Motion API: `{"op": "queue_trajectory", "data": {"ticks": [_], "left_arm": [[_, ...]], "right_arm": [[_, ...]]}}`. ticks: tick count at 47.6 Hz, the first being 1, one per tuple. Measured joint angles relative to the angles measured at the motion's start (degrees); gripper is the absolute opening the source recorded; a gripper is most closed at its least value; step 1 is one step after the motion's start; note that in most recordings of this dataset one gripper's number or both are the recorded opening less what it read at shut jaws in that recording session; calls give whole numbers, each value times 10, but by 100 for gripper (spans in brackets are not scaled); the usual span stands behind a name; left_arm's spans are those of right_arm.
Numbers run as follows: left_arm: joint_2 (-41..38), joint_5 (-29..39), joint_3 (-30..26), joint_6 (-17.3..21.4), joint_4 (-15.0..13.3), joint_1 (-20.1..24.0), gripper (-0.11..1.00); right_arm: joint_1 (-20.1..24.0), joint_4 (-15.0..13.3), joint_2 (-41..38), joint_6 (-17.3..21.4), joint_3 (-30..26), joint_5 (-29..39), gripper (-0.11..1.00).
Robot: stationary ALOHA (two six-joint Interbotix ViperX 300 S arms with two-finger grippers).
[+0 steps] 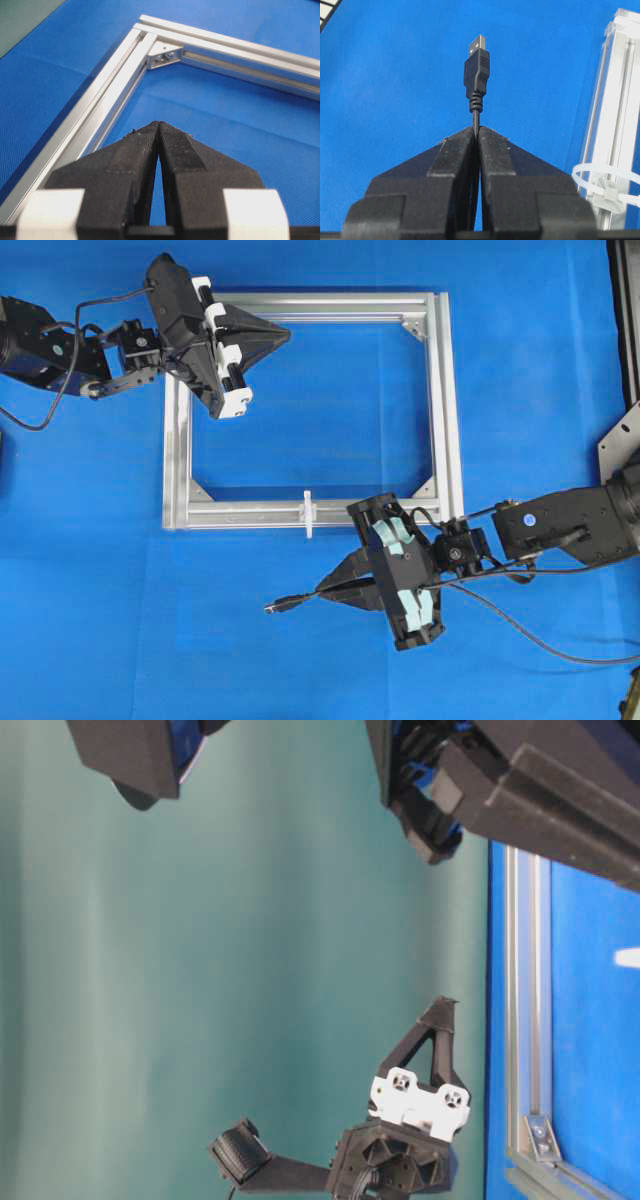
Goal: Insert the wire through the string loop located in the center.
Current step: 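Close the right gripper on the cable just behind the USB plug, then carry the cable plug with the right gripper toward the white zip-tie loop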
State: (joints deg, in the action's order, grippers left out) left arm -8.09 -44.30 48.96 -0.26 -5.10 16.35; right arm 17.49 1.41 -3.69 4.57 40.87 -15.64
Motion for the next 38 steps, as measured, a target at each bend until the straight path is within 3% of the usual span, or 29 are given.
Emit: {"op": "queue_trajectory", "data": {"ticks": [38], "left_arm": [[0, 0, 0, -1, -1, 0, 0]], "right_arm": [[0, 0, 11, 0, 18, 4, -2]]}}
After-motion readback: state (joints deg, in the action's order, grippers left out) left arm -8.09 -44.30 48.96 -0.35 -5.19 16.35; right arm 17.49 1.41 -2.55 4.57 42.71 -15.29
